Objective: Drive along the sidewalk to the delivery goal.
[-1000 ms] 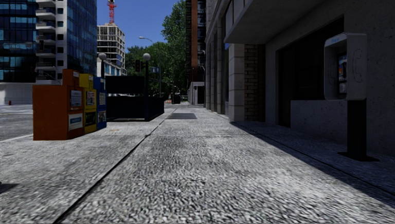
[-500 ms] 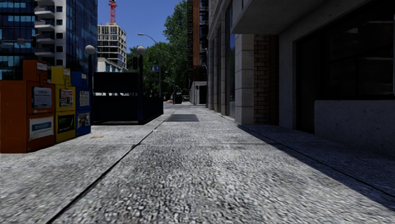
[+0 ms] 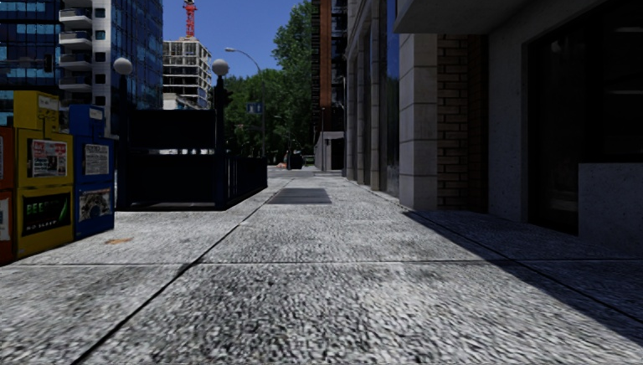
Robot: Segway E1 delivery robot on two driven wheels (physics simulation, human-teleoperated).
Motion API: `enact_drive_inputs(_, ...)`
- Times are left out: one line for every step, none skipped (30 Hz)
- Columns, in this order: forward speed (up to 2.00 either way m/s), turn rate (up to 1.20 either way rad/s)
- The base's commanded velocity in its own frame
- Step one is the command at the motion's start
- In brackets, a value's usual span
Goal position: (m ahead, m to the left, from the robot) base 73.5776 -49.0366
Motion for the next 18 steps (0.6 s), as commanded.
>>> enact_drive_inputs(2.0,0.19)
enact_drive_inputs(2.0,0.19)
enact_drive_inputs(2.0,0.2)
enact_drive_inputs(2.0,0.22)
enact_drive_inputs(2.0,0.22)
enact_drive_inputs(2.0,0.24)
enact_drive_inputs(2.0,0.26)
enact_drive_inputs(2.0,0.26)
enact_drive_inputs(2.0,0.27)
enact_drive_inputs(2.0,0.27)
enact_drive_inputs(2.0,0.28)
enact_drive_inputs(2.0,0.28)
enact_drive_inputs(2.0,0.28)
enact_drive_inputs(2.0,0.21)
enact_drive_inputs(2.0,0.14)
enact_drive_inputs(2.0,0.14)
enact_drive_inputs(2.0,0.0)
enact_drive_inputs(2.0,0.0)
